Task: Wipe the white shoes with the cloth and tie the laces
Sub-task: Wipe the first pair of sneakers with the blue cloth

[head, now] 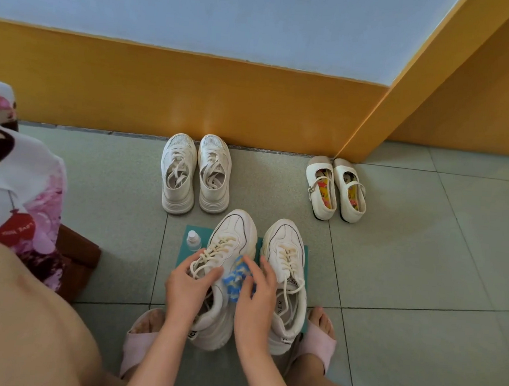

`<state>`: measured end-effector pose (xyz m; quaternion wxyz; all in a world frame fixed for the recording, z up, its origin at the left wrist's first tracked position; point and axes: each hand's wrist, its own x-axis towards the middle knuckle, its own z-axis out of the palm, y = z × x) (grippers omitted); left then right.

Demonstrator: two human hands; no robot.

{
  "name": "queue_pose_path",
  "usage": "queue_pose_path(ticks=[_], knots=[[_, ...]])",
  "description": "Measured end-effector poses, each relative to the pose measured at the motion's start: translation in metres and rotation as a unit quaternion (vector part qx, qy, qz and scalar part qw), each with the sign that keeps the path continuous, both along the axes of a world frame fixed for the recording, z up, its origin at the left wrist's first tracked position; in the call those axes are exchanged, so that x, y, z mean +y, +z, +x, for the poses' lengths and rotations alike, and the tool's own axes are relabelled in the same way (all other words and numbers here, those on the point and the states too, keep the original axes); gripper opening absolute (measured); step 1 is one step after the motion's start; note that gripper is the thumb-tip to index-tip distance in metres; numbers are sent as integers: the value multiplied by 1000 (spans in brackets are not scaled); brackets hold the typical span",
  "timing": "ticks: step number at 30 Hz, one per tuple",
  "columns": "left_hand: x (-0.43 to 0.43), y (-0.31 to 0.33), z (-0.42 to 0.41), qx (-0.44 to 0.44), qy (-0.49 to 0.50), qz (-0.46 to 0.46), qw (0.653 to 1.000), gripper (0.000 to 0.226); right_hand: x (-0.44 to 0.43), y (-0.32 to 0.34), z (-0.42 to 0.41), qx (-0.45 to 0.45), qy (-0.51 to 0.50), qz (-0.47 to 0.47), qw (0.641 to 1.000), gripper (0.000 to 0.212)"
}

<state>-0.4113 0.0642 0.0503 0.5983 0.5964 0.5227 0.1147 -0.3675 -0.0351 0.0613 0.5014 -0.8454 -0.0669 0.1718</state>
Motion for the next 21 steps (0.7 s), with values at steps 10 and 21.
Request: queue_pose_path(ticks=[10, 21], knots=[[0, -1, 1, 4, 2, -2, 1000, 51, 1, -11, 4, 45, 45, -1, 998, 47], [0, 2, 0, 16, 0, 1, 1000, 52, -22, -19, -33, 97, 32, 5, 995, 31]])
